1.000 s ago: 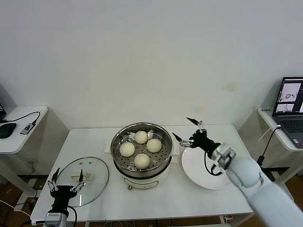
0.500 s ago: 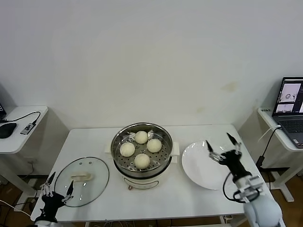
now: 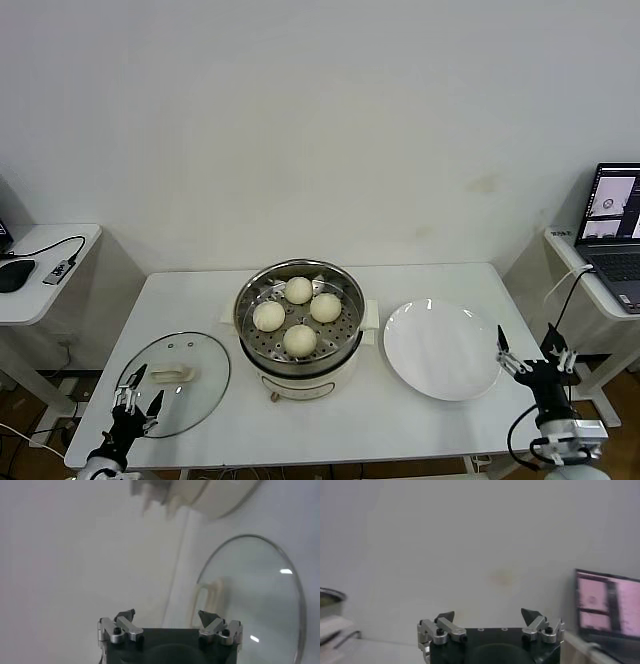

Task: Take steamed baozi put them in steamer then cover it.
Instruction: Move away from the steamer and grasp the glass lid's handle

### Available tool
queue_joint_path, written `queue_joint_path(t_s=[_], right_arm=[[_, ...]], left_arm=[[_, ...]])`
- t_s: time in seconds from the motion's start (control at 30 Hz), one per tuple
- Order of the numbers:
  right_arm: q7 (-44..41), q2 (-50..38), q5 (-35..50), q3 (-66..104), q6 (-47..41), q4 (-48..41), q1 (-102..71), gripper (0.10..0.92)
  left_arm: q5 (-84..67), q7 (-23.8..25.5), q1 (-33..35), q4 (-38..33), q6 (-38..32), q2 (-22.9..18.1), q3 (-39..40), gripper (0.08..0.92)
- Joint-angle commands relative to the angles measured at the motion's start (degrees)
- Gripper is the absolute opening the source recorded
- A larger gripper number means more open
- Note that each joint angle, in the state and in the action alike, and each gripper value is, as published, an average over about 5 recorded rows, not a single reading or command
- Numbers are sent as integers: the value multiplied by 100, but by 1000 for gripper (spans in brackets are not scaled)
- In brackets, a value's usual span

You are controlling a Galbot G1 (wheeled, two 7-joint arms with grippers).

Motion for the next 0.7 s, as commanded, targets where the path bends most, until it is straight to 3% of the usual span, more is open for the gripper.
queue_joint_path(t_s=[0.03, 0.7], right_arm=[[209, 302, -23, 233, 48, -2, -263, 823], [167, 441, -200, 24, 101, -159, -302, 823]], left_arm=[[734, -8, -893, 713, -38, 175, 429, 823], [504, 80, -1494, 1057, 157, 284, 673, 823]])
